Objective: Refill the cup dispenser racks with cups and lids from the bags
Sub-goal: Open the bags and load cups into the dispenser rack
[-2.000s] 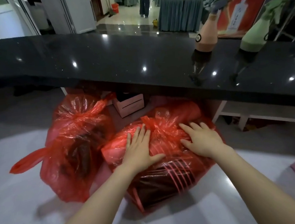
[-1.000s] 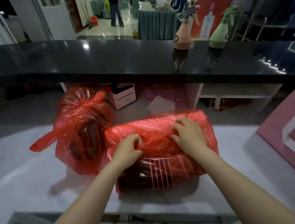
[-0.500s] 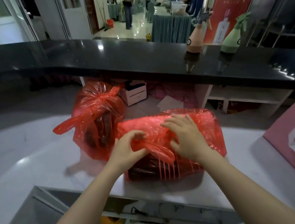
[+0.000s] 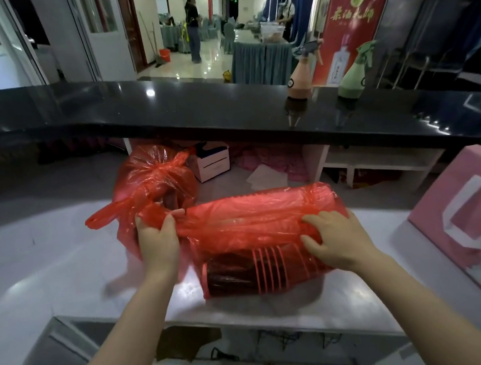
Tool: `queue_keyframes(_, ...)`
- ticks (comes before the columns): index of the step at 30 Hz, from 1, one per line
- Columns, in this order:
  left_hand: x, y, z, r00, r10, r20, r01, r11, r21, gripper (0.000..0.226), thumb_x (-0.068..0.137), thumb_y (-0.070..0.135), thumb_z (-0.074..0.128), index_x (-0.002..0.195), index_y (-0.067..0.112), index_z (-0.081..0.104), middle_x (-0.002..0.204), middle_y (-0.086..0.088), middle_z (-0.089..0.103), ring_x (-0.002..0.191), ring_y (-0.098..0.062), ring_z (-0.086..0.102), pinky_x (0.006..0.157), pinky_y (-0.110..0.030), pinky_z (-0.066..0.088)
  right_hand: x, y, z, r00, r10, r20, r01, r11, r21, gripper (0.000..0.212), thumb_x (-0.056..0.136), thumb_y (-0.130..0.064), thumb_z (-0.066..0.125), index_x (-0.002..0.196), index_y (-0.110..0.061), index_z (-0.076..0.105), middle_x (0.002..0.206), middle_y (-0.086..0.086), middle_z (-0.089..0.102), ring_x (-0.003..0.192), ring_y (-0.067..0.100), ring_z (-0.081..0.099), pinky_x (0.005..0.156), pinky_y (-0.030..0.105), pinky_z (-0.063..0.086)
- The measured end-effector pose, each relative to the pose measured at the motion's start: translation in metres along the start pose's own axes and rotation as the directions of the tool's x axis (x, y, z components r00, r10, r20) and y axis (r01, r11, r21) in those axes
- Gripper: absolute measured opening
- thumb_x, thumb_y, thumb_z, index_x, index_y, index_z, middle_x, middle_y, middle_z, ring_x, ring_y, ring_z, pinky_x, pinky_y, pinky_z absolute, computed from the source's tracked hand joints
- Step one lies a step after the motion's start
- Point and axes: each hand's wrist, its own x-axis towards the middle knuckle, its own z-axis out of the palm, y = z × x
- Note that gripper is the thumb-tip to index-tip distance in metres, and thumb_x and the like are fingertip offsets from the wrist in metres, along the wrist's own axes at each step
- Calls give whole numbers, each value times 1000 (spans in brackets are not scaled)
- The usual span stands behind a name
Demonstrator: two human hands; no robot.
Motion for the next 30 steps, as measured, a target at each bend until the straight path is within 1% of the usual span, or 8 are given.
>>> queue_keyframes(5, -15, 11, -2, 970, 223, 100, -233, 967, 104, 23, 95, 21, 56, 117, 27, 50, 97, 14, 63, 86, 14, 59, 70, -5, 43, 4, -34, -9, 988, -133, 80, 147, 966, -212, 40, 88, -57, 44, 112, -33, 65, 121, -4, 47, 120, 22, 38, 111, 65, 11)
queue_keyframes(10, -17, 20, -13, 907, 378, 188, -412, 887, 207, 55, 84, 13, 71, 128, 26, 41, 117, 13, 52, 106, 7, 51, 91, -13, 39, -12, -43, -8, 940, -336, 54, 334, 942, 36, 32, 80, -36, 47, 108, -28, 61, 138, -13, 50, 142, 13, 26, 114, 61, -8)
queue_keyframes(15, -23, 41, -5, 429, 757, 493, -903, 381, 201, 30, 85, 17, 60, 114, 14, 64, 116, -2, 64, 117, -15, 53, 105, -36, 40, -37, -32, 0, 937, -349, 27, 345, 933, 106, 25, 76, -37, 53, 100, -30, 58, 130, -14, 55, 137, 9, 34, 117, 52, -7)
queue_keyframes(19, -22, 28, 24, 244, 355, 903, -967, 163, 197, 25, 95, 29, 49, 115, 26, 64, 122, 7, 64, 133, -15, 43, 115, -49, 13, -54, -35, 12, 931, -328, -162, 349, 930, 118, 28, 73, -25, 70, 88, -35, 48, 83, -21, 56, 81, 6, 57, 107, 46, 36)
queue_keyframes(21, -17, 5, 28, 317, 48, 947, -947, -37, 319, 32, 100, 38, 37, 117, 27, 62, 125, 8, 62, 138, -15, 33, 112, -60, -8, -62, -34, 18, 934, -282, -217, 310, 945, 104, 32, 68, -21, 76, 81, -29, 48, 69, -14, 58, 62, 11, 55, 82, 40, 54)
queue_keyframes(23, -13, -19, 19, 455, -51, 889, -888, -109, 448, 41, 100, 45, 30, 111, 27, 65, 116, 5, 66, 130, -18, 44, 108, -64, -13, -71, -28, 25, 962, -155, -225, 182, 977, 107, 27, 71, -20, 77, 78, -24, 51, 63, -8, 60, 57, 17, 55, 69, 36, 52)
queue_keyframes(27, -7, -49, -11, 682, 21, 731, -730, 80, 679, 45, 99, 50, 28, 83, 28, 64, 91, 7, 71, 95, -16, 65, 116, -51, -3, -85, -13, 47, 917, 310, -250, -238, 930, 278, 17, 98, -25, 49, 88, -13, 57, 73, 14, 67, 65, 39, 59, 57, 36, 34)
queue_keyframes(30, -12, -59, -27, 733, 21, 680, -675, 157, 721, 28, 94, 48, 42, 109, 39, 64, 102, 14, 70, 102, -9, 62, 116, -47, 4, -79, -12, 56, 838, 532, -121, -466, 813, 350, 20, 101, -25, 34, 93, -16, 50, 81, 16, 65, 67, 35, 53, 59, 39, 38)
